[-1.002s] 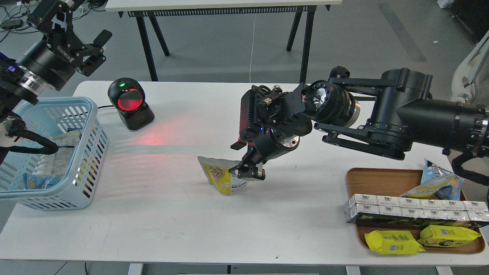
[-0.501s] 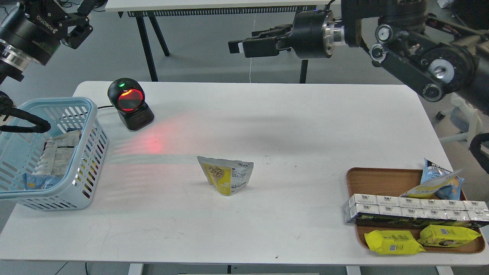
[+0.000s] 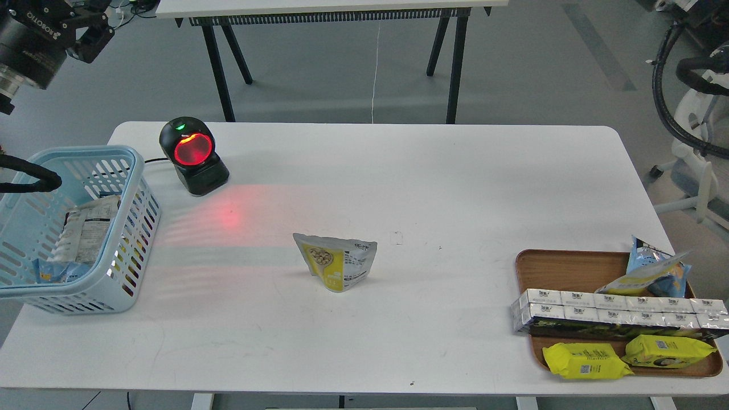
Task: Scan snack and place in basket
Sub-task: 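Open the right gripper and withdraw the right arm, then reach the left gripper down and grasp the yellow packet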
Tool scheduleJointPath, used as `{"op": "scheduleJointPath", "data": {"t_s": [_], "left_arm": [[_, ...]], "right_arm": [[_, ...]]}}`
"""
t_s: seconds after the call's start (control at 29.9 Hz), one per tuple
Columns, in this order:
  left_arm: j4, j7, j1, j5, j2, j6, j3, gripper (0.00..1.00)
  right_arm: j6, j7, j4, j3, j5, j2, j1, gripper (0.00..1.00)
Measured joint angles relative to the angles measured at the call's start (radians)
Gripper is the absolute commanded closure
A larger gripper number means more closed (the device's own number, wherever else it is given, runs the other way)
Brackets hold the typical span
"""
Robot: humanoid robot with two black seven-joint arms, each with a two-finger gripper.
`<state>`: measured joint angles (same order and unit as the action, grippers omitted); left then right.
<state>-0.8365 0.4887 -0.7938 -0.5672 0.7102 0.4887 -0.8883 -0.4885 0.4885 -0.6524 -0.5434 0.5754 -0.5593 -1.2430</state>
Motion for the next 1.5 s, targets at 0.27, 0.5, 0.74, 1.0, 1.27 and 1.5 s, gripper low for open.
{"op": "scheduleJointPath", "data": {"t_s": [0.27,0.5,0.74,1.0,1.27,1.5], "left_arm": [[-0.004,0.000,0.002,0.003,-0.024,0.000,-0.114,0.00],[-0.035,0.000,-0.099,0.000,0.080,0.000,0.013,0.00],[-0.225,0.000,-0.370,-0.033,0.252,0.000,0.487,0.00],[-0.486,0.000,-0.778,-0.317,0.365,0.000,0.942,0.01],[-0.560,0.000,-1.019,-0.492,0.212,0.000,1.297,0.02],[-0.614,0.000,-1.165,-0.584,0.034,-0.064,1.532,0.05]], "right_arm": [[0.000,0.000,0.007,-0.005,-0.011,-0.007,0.018,0.08],[0.000,0.000,0.007,-0.008,-0.128,-0.061,0.049,0.06],[0.000,0.000,-0.003,-0.004,-0.335,-0.064,0.170,0.06],[0.000,0.000,-0.003,-0.013,-0.378,-0.059,0.273,0.06],[0.000,0.000,-0.005,-0.014,-0.449,-0.060,0.352,0.06],[0.000,0.000,-0.003,-0.014,-0.450,-0.065,0.358,0.06]]}}
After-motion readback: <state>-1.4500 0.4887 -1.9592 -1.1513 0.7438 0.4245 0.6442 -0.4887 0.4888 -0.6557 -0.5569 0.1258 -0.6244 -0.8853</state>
